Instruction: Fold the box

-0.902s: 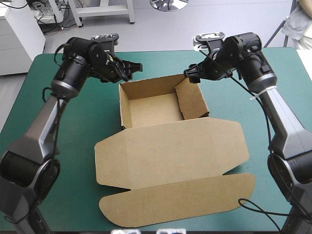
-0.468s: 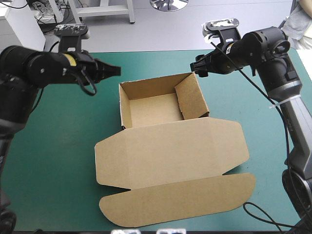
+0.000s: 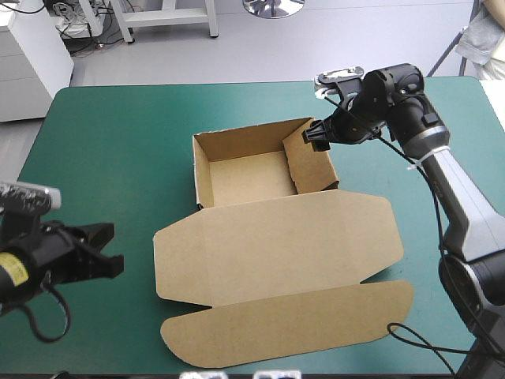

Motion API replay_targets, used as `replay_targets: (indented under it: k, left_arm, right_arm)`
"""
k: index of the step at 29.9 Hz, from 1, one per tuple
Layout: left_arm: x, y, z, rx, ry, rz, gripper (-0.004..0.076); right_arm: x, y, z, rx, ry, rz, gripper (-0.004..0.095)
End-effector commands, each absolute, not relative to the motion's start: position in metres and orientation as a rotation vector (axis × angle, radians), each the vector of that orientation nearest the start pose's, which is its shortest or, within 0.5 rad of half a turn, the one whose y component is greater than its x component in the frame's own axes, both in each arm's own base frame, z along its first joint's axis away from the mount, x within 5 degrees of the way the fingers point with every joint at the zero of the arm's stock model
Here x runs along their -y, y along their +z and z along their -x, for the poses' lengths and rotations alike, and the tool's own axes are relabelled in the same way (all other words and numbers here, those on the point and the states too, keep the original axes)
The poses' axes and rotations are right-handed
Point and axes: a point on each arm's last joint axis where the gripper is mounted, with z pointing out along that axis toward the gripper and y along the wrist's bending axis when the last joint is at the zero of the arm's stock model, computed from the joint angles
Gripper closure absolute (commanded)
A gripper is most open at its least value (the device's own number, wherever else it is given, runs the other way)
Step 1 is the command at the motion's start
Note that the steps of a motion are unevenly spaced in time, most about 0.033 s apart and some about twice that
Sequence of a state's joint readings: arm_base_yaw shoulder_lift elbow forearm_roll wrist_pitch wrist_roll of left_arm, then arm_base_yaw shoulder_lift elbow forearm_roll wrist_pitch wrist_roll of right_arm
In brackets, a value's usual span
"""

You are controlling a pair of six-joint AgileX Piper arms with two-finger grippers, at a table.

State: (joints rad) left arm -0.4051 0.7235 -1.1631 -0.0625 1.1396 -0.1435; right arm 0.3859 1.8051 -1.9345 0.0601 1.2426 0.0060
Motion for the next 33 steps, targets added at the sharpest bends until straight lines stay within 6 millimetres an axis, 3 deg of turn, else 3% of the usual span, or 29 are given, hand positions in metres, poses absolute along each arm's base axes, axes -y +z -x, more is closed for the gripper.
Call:
replay_targets:
  k: [1,11,18,21,25,29,33]
  left_arm:
    - [0.032,0.422,-0.062,-2.06,-0.386,-0.316,0.0734]
    - [0.017,0.352,-0.035,-2.073,-0.335,-0.335,0.0734]
    - [0.015,0.326,-0.03,-2.06,-0.337,-0.332,0.0734]
    - [0.016,0.323,-0.031,-2.038,-0.342,-0.328,0.0734]
    - [0.015,0.319,-0.033,-2.031,-0.323,-0.33,0.0734]
    - [0.011,0.309,-0.036,-2.083,-0.225,-0.348,0.0734]
    - [0.011,0.303,-0.036,-2.115,-0.22,-0.353,0.0734]
  right_arm:
    - [-0.149,0.389,-0.362,-2.558,0.211,0.498,0.0179]
    - [-0.16,0.329,-0.388,-2.707,0.19,0.551,0.0179]
    - [-0.159,0.303,-0.387,-2.79,0.166,0.577,0.0205]
    - [-0.159,0.303,-0.388,-2.785,0.152,0.595,0.0368]
    - [-0.156,0.31,-0.391,-2.742,0.094,0.635,0.0922]
    - [-0.146,0.331,-0.398,-2.662,0.016,0.624,0.0927]
    - [-0.111,0.369,-0.407,-2.551,-0.063,0.551,0.0927]
